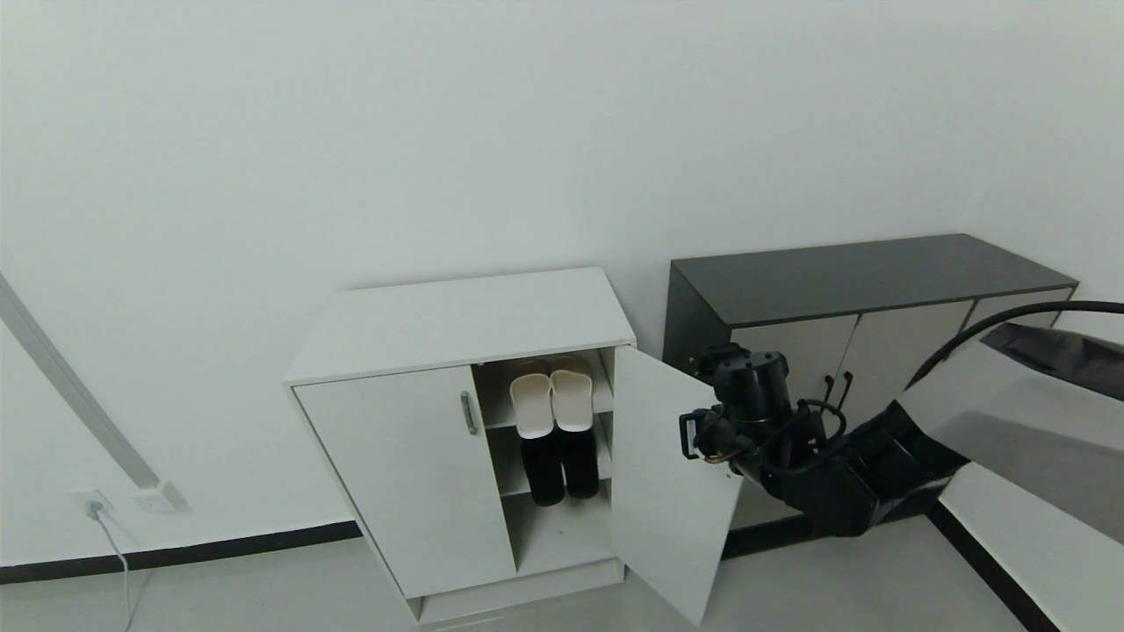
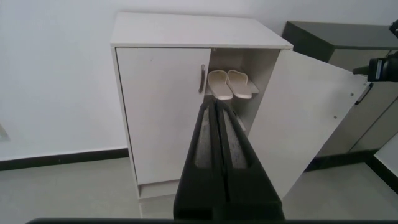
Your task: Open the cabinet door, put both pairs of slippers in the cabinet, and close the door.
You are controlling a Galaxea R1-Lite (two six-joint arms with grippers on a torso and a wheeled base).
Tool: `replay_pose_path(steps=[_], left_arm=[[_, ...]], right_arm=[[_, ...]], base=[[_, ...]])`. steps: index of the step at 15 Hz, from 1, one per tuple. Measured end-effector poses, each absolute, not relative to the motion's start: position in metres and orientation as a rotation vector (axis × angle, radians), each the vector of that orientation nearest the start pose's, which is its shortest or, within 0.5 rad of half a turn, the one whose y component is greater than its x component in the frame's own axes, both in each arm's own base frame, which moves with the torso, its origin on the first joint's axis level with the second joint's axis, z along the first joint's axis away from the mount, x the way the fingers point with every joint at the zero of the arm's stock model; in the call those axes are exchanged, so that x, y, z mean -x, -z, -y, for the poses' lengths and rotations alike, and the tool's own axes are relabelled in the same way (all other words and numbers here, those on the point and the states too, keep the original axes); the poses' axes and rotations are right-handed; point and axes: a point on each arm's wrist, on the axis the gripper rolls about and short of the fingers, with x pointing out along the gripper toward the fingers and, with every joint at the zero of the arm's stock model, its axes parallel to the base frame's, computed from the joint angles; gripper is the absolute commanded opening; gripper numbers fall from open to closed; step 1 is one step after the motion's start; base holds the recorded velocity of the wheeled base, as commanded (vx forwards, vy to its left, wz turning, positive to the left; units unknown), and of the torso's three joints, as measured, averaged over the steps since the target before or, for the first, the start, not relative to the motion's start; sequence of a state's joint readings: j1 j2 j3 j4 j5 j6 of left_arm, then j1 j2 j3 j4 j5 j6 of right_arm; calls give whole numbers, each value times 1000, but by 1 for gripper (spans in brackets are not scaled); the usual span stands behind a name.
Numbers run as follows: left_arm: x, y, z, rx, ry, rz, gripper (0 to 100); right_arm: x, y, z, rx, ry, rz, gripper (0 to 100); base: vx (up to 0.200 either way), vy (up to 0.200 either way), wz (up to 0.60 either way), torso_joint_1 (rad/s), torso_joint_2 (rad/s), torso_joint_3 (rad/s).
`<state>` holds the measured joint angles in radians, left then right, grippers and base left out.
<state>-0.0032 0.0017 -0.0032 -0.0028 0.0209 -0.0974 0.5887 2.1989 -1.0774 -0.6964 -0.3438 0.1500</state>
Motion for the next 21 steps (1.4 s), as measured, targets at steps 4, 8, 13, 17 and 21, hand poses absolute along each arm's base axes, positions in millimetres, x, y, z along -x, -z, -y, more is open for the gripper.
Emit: replay_pose_path(steps=[4, 8, 13, 17, 21], left_arm=[[23, -77, -1, 97, -18, 5, 0], [23, -77, -1, 96, -17, 5, 0], [23, -77, -1, 96, -17, 5, 0], [23, -77, -1, 96, -17, 5, 0], [23, -77, -1, 96, -18, 5, 0]], right_arm=[[-312, -98, -239, 42, -306, -368, 0], [-290, -115, -242, 42, -386, -337, 0], [-315, -113, -220, 41, -331, -312, 0], [-377, -99, -185, 8, -191, -342, 0], [-419, -82, -159, -32, -91, -366, 0]], base=[[0, 0, 0, 0, 0, 0], [0, 0, 0, 0, 0, 0], [0, 0, 0, 0, 0, 0], [0, 0, 0, 0, 0, 0], [0, 0, 0, 0, 0, 0]])
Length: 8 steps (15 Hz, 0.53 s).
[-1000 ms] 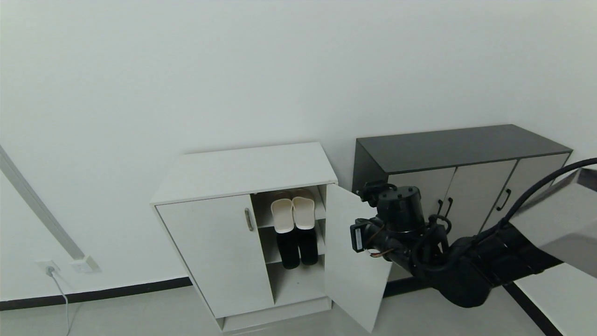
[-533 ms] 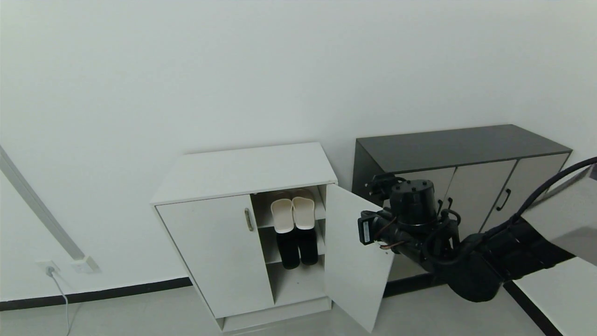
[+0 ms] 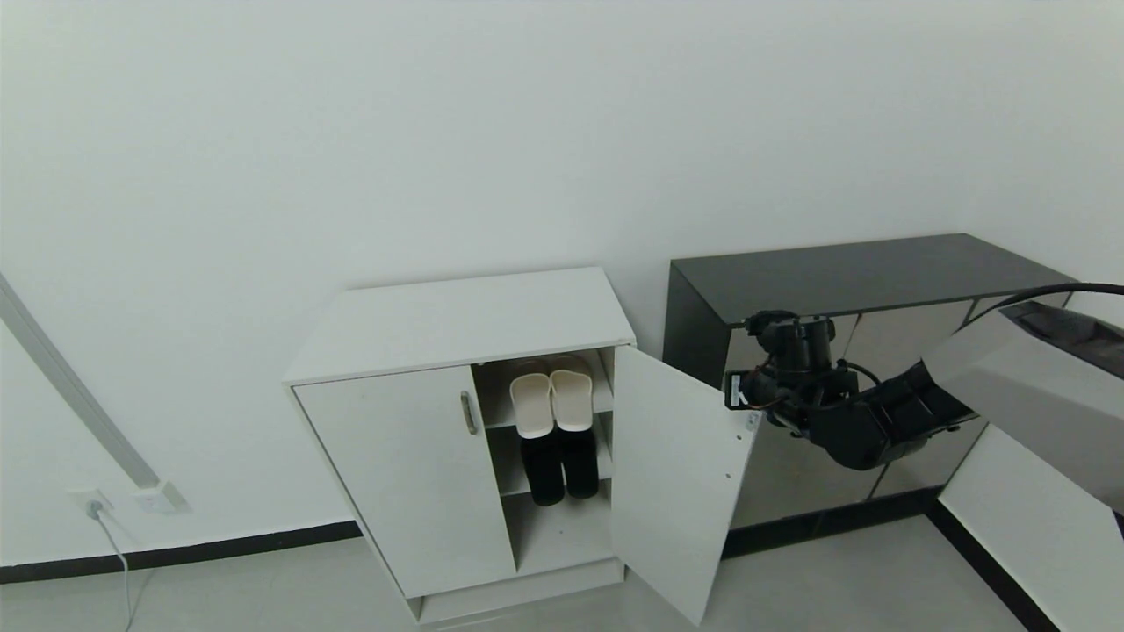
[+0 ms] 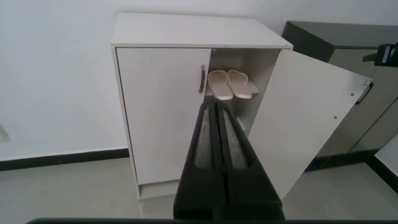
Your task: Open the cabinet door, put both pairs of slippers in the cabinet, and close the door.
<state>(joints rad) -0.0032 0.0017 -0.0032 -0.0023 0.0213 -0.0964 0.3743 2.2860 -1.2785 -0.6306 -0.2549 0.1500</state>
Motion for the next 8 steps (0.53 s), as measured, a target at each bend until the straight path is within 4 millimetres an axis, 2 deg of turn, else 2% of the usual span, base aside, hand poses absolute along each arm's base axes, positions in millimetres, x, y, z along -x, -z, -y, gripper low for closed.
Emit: replay_pose_path(steps=[3, 8], left_arm=[[23, -77, -1, 96, -17, 5, 0], [23, -77, -1, 96, -17, 5, 0]], right_arm=[[-430, -67, -152, -29, -68, -386, 0], [-433, -53, -150, -19, -59, -424, 0]], base=[[0, 0, 0, 0, 0, 0], [0, 0, 0, 0, 0, 0]])
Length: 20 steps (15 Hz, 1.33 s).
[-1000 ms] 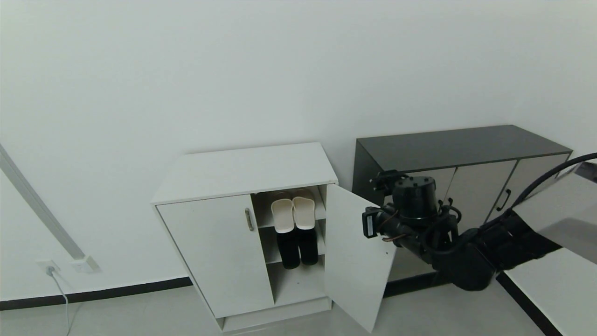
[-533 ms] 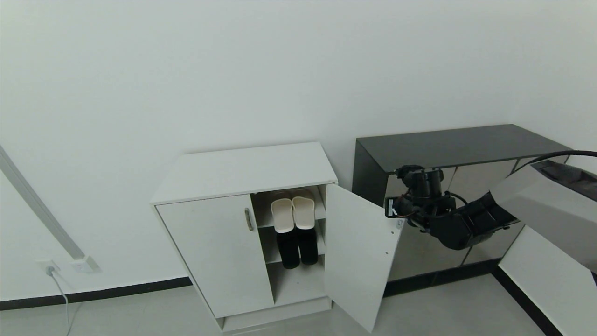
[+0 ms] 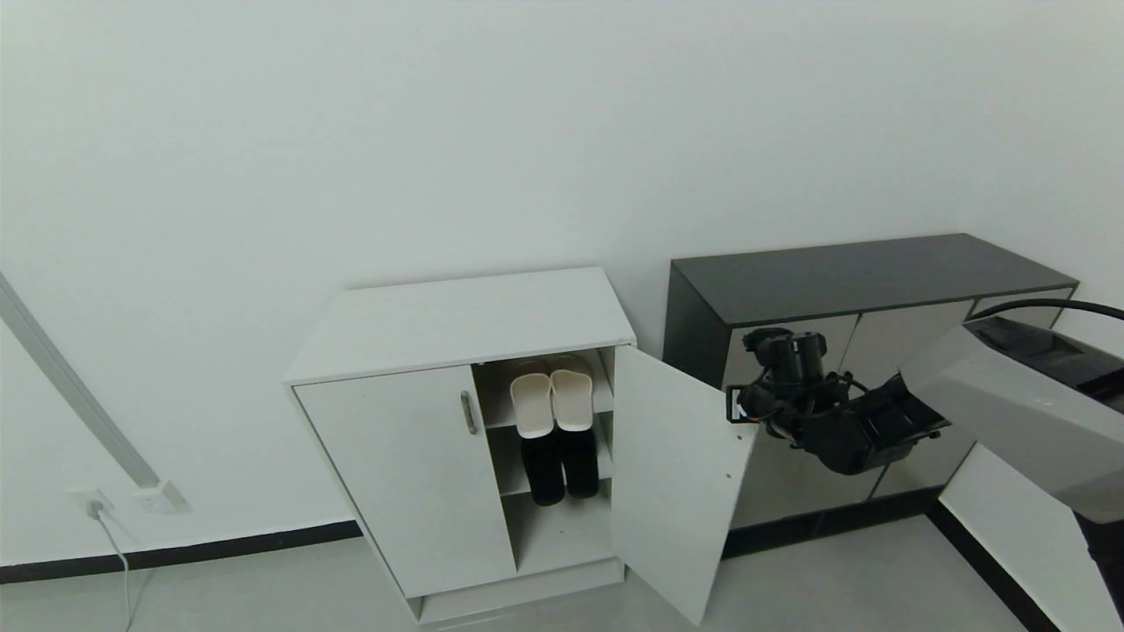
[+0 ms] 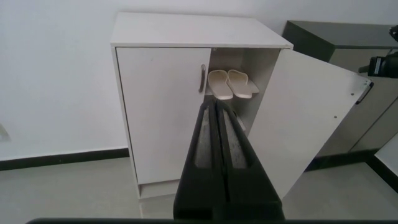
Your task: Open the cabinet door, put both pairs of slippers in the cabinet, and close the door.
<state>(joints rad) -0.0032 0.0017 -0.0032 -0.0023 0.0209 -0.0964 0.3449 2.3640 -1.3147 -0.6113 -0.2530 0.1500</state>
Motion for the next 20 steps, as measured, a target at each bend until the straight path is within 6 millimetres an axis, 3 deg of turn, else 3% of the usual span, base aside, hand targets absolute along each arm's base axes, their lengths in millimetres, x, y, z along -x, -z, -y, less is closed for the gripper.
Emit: replay_pose_path(steps=[6, 13, 20], left_arm=[[23, -77, -1, 96, -18, 5, 0], [23, -77, -1, 98, -17, 5, 0], [23, -77, -1, 98, -18, 5, 0]], right_arm=[[-417, -46, -169, -2, -106, -463, 0], [-335, -57, -246, 17, -338, -470, 0], [-306, -61, -246, 76, -472, -395, 0]], base=[[0, 0, 0, 0, 0, 0], [0, 0, 0, 0, 0, 0], [0, 0, 0, 0, 0, 0]])
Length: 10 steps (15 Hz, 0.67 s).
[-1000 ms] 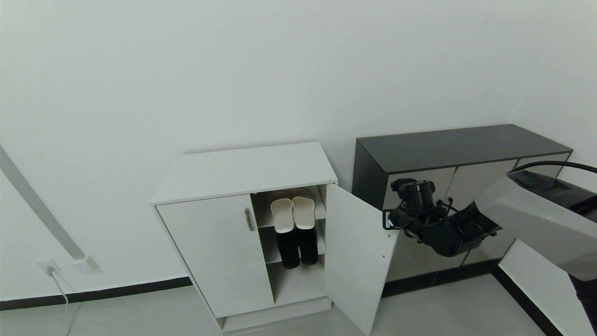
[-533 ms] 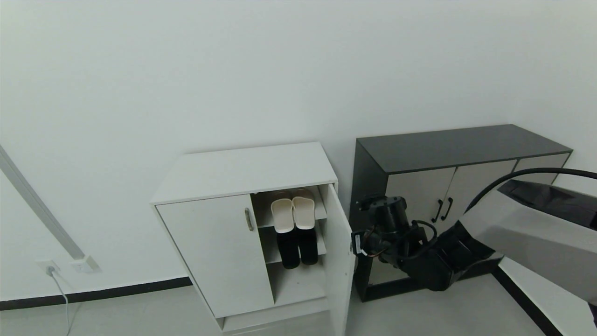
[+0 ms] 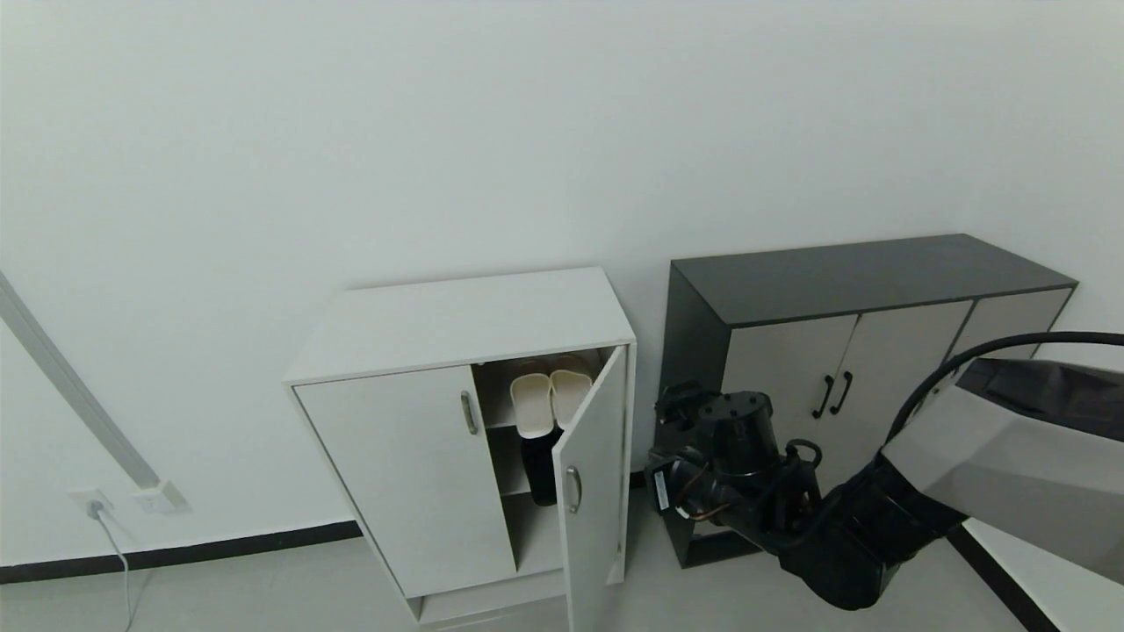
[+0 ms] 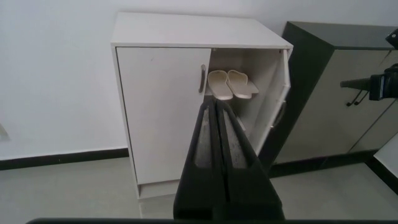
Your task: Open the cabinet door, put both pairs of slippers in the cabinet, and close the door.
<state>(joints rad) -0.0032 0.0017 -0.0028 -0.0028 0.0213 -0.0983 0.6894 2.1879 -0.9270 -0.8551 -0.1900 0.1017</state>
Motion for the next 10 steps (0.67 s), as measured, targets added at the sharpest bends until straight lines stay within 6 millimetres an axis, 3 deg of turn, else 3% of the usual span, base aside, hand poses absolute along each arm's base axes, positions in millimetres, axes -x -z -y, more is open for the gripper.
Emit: replay_pose_path(steps=[3, 10], left_arm=[[23, -77, -1, 98, -17, 4, 0], [23, -77, -1, 98, -18, 5, 0]], right_arm=[[-304, -62, -245, 78, -476, -394, 0], [-301, -64, -249, 66, -493, -379, 0]], base=[[0, 0, 0, 0, 0, 0], [0, 0, 600, 1, 6, 2]])
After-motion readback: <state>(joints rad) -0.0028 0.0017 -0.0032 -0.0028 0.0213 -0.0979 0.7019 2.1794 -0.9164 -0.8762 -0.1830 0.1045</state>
